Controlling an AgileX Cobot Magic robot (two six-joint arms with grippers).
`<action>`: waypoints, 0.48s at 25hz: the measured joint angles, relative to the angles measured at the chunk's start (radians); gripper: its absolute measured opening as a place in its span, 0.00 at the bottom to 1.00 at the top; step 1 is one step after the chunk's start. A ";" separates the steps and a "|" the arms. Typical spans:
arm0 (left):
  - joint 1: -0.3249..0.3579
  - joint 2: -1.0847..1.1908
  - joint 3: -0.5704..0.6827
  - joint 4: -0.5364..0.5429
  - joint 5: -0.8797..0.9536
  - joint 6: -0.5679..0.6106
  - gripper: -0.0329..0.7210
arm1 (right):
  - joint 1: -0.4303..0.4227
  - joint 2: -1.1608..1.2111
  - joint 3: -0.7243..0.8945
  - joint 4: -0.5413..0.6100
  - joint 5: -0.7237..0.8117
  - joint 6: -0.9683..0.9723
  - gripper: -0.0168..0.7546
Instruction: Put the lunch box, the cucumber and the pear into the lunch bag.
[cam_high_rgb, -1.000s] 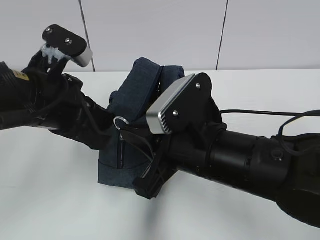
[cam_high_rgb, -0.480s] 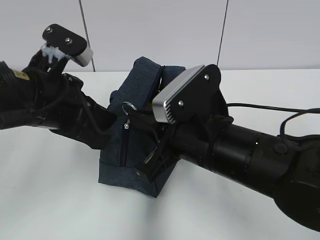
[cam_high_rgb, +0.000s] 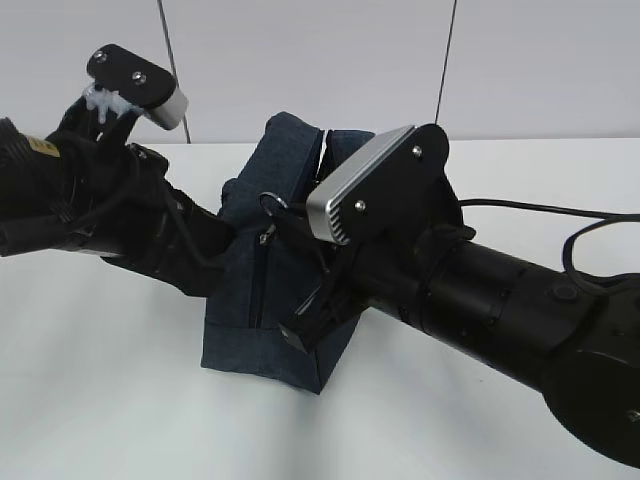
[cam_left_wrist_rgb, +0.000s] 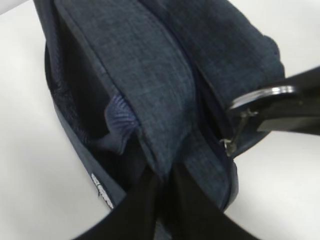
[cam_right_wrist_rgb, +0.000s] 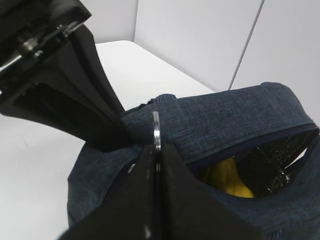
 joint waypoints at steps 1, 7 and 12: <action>0.000 0.000 0.000 -0.001 0.001 -0.001 0.05 | 0.000 0.000 0.000 0.002 0.000 -0.002 0.02; 0.000 0.000 0.000 -0.001 0.005 -0.001 0.05 | 0.000 0.000 0.000 0.003 0.000 -0.006 0.02; 0.000 0.000 0.000 0.000 0.016 -0.001 0.05 | 0.000 -0.002 0.000 -0.042 0.000 0.045 0.02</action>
